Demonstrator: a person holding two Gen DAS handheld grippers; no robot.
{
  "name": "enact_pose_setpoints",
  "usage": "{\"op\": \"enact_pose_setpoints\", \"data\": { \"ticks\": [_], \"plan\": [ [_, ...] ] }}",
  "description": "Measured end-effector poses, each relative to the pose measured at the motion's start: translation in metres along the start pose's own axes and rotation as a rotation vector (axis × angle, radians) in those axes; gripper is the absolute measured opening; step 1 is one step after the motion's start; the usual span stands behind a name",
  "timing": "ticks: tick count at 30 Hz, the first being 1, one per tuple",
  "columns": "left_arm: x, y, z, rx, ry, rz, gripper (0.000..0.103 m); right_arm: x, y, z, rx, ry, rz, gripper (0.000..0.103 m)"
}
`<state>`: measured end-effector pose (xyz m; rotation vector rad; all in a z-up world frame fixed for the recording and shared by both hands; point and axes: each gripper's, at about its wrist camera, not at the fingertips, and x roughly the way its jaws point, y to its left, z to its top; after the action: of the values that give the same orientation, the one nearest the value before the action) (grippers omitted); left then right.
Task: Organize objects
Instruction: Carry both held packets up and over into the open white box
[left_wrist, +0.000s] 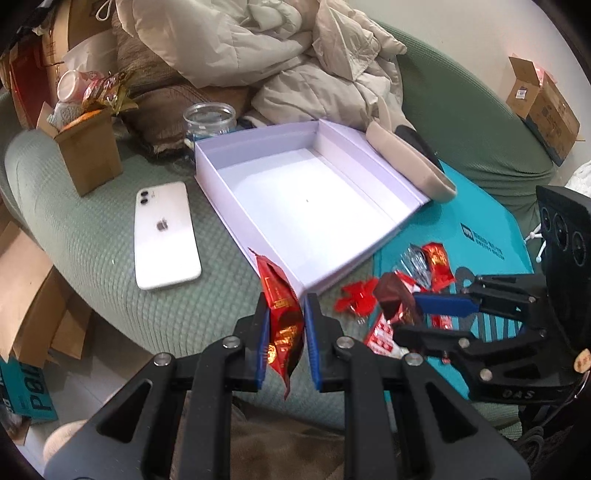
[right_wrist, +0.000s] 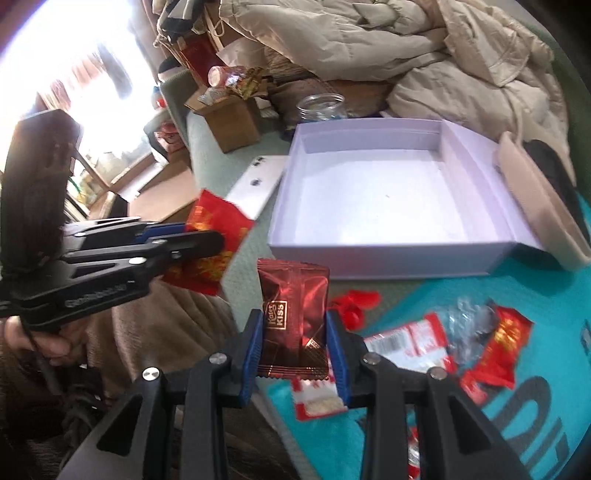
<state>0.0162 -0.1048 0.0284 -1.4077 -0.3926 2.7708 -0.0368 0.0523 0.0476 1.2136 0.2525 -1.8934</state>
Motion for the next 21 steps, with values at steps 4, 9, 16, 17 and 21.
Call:
{"op": "enact_pose_setpoints", "data": {
  "ticks": [4, 9, 16, 17, 21],
  "plan": [
    [0.007, 0.010, 0.016, -0.002, 0.000, -0.002, 0.016, 0.003, 0.003, 0.018, -0.011, -0.012, 0.001, 0.034],
    [0.012, 0.015, 0.034, 0.005, -0.011, -0.001, 0.016, 0.009, -0.001, 0.038, -0.012, -0.024, 0.015, 0.034],
    [0.010, 0.025, 0.062, 0.010, -0.042, 0.037, 0.016, 0.017, -0.010, 0.063, -0.020, -0.057, 0.040, 0.034],
    [0.010, 0.026, 0.066, 0.011, -0.046, 0.041, 0.016, 0.016, -0.012, 0.066, -0.024, -0.066, 0.046, 0.034],
    [0.012, 0.024, 0.084, 0.037, -0.057, 0.049, 0.017, 0.013, -0.018, 0.076, -0.034, -0.095, 0.051, 0.034]
  ]
}}
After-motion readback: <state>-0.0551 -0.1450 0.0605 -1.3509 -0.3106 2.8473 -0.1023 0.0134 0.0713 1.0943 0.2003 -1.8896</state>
